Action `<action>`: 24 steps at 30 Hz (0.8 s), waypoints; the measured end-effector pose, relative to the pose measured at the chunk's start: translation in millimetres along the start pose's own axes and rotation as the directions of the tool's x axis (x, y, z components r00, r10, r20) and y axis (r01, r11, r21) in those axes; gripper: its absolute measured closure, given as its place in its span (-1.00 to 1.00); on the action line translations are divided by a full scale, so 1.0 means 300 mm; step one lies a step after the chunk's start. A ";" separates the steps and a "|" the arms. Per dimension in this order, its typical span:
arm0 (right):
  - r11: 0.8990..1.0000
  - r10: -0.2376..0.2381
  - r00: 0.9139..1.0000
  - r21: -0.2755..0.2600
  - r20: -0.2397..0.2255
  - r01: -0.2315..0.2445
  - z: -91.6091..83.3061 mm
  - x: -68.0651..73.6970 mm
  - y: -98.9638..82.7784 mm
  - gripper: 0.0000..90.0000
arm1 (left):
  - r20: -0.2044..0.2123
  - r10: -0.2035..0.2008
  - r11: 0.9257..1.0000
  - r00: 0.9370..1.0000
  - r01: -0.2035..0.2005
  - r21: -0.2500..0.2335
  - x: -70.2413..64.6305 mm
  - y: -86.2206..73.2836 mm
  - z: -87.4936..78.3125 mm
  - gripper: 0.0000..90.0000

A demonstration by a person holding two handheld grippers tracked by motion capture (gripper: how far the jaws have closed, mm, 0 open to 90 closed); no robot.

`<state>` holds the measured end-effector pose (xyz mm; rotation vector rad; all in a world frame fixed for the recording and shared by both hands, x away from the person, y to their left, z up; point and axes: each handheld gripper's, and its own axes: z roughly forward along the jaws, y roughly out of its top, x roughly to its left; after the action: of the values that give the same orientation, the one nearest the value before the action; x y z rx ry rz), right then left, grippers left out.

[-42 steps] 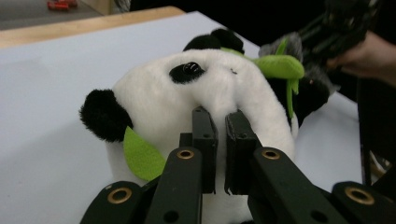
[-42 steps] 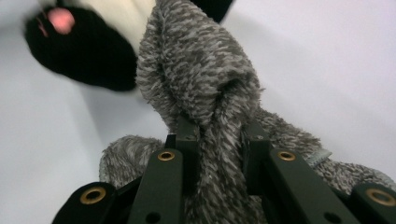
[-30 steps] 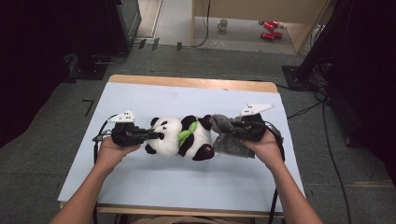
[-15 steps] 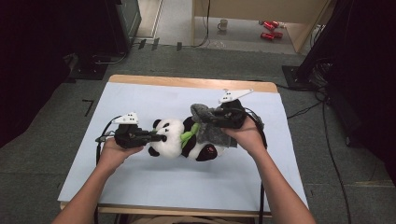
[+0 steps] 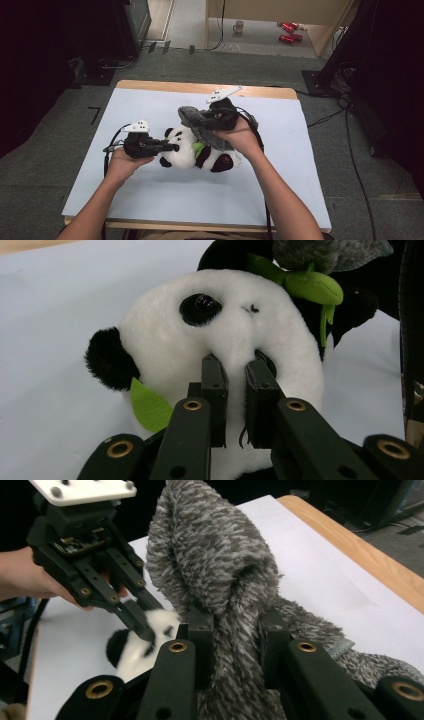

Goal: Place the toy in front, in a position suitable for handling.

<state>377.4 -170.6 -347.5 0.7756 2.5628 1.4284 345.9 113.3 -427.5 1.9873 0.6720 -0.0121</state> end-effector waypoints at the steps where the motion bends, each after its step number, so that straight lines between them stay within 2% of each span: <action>1: 1.000 0.001 1.000 0.007 -0.008 -0.001 0.010 0.008 0.006 0.68 | -0.002 -0.003 1.000 1.000 0.003 -0.001 0.001 0.000 0.000 0.83; 9: 0.997 -0.036 0.997 0.066 -0.063 0.040 0.103 0.083 0.020 0.67 | 0.000 -0.011 1.000 1.000 0.011 -0.005 0.003 0.004 -0.002 0.83; 13: 0.994 -0.034 0.996 0.101 -0.086 0.042 0.138 0.088 0.003 0.66 | 0.009 -0.028 1.000 1.000 0.028 -0.004 0.008 0.003 -0.002 0.83; 17: 0.991 -0.096 0.993 0.089 -0.070 0.103 0.138 0.093 -0.010 0.65 | 0.012 -0.032 0.999 0.999 0.032 -0.011 0.008 0.004 -0.002 0.84; 18: 0.992 -0.083 0.994 0.089 -0.075 0.090 0.134 0.094 -0.006 0.65 | 0.011 -0.028 1.000 1.000 0.028 -0.011 0.007 0.004 -0.001 0.84; 21: 0.995 0.012 0.994 0.100 -0.106 -0.001 0.130 0.081 0.002 0.66 | 0.011 -0.030 0.999 0.999 0.030 -0.010 0.008 0.005 -0.002 0.84; 24: 0.991 0.016 0.993 0.134 -0.116 0.000 0.138 0.084 -0.003 0.69 | 0.012 -0.030 1.000 0.999 0.030 -0.005 0.009 0.006 -0.001 0.84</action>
<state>369.0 -127.3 -367.1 0.7418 2.7707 1.3539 349.0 114.2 -426.6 1.9704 0.6928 -0.0402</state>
